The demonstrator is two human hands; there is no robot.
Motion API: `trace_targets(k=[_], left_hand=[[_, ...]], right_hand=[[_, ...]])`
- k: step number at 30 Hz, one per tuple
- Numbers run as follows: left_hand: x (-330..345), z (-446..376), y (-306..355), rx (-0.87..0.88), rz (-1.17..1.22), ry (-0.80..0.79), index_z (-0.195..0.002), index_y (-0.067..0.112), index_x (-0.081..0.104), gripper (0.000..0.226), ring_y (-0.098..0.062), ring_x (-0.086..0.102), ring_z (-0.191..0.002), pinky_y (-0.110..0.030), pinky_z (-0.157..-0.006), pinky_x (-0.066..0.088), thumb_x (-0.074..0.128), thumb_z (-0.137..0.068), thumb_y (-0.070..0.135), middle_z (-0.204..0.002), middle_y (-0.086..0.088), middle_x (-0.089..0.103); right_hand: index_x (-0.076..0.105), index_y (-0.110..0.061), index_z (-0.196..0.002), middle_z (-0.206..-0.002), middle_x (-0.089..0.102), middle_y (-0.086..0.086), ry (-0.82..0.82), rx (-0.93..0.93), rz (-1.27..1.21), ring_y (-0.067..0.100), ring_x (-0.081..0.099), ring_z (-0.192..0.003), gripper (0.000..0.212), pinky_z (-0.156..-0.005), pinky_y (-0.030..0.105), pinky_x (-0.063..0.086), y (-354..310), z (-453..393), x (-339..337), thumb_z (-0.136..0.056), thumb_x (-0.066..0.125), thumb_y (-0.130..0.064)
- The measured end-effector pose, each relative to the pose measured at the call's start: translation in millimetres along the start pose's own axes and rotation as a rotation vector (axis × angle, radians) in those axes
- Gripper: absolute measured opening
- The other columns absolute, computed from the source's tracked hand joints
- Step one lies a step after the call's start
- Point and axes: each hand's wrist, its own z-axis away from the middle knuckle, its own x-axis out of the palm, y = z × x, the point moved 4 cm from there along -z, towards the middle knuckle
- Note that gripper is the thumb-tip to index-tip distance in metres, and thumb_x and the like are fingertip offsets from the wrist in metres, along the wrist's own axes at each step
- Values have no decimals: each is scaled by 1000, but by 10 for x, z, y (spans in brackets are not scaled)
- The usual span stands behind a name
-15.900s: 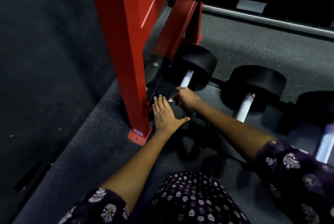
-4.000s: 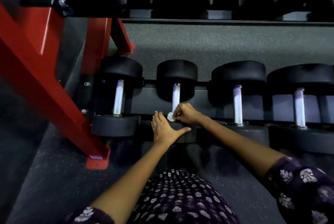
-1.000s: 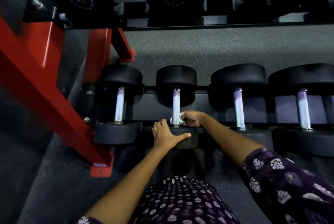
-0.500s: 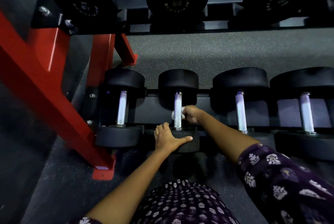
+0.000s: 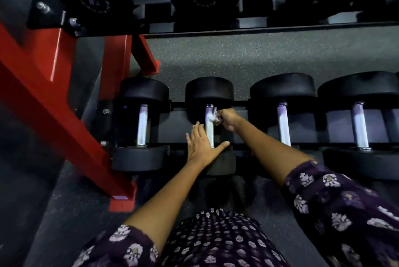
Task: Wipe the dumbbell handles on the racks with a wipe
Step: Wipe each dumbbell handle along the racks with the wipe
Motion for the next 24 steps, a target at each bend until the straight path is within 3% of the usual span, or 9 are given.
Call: trace_targets(k=[2, 5, 10, 14, 16, 18, 21, 24], left_hand=[[33, 6, -33, -33, -11, 12, -151, 1, 8, 112, -23, 5, -149, -42, -119, 0, 59, -78, 69, -161, -12, 9], [60, 19, -59, -41, -10, 44, -152, 1, 7, 114, -21, 7, -149, -39, -119, 1, 59, -78, 70, -161, -11, 10], [73, 1, -66, -40, -22, 41, -152, 1, 8, 114, -22, 8, -149, -40, -120, 2, 58, -77, 72, -161, -12, 12], [81, 61, -84, -136, -58, 74, -151, 2, 8, 119, -23, 5, -149, -49, -117, -1, 60, -73, 74, -160, -12, 12], [90, 43, -88, -140, -52, 66, -151, 3, 7, 117, -22, 6, -149, -49, -117, 2, 65, -73, 67, -160, -11, 11], [90, 19, -110, -119, -35, 61, -151, 4, 9, 117, -21, 9, -149, -46, -118, 6, 68, -72, 65, -160, -10, 14], [94, 15, -140, -53, -39, 38, -152, 4, 10, 118, -21, 9, -148, -42, -119, 8, 64, -72, 72, -160, -9, 15], [91, 32, -155, -38, -45, 31, -152, 2, 8, 119, -21, 7, -149, -39, -120, 4, 61, -73, 73, -161, -11, 13]], right_hand=[[41, -7, -53, -37, 41, 1, -65, 32, 86, 9, 39, -32, 34, -36, 17, 33, 211, 168, -21, -76, 33, 18], [45, -9, -62, -56, 47, 5, -161, 140, 151, 14, 46, -46, 29, -47, 24, 37, 471, 228, -19, -79, 32, 11], [44, -8, -57, -57, 40, 8, 33, 21, 57, 14, 35, -47, 32, -42, 23, 28, -22, -17, 11, -80, 34, 12], [60, -12, -59, -52, 52, -4, 244, -82, 70, 7, 46, -52, 23, -51, 22, 39, 90, 286, 62, -81, 64, -9], [73, -4, -76, -64, 59, -2, 253, -283, 215, 5, 53, -61, 6, -60, 16, 40, 129, 481, 83, -77, 70, -8], [72, 6, -89, -81, 60, 9, 209, -473, 437, 2, 60, -69, 15, -62, 7, 36, 43, 579, 88, -79, 69, -4], [70, 2, -100, -101, 56, 20, 108, -656, 772, 25, 58, -95, 24, -77, 18, 38, -146, 502, 99, -86, 63, -16], [53, 2, -123, -129, 44, 22, 44, -834, 1252, 33, 42, -122, 35, -98, 33, 36, -109, 503, 117, -95, 44, -17]])
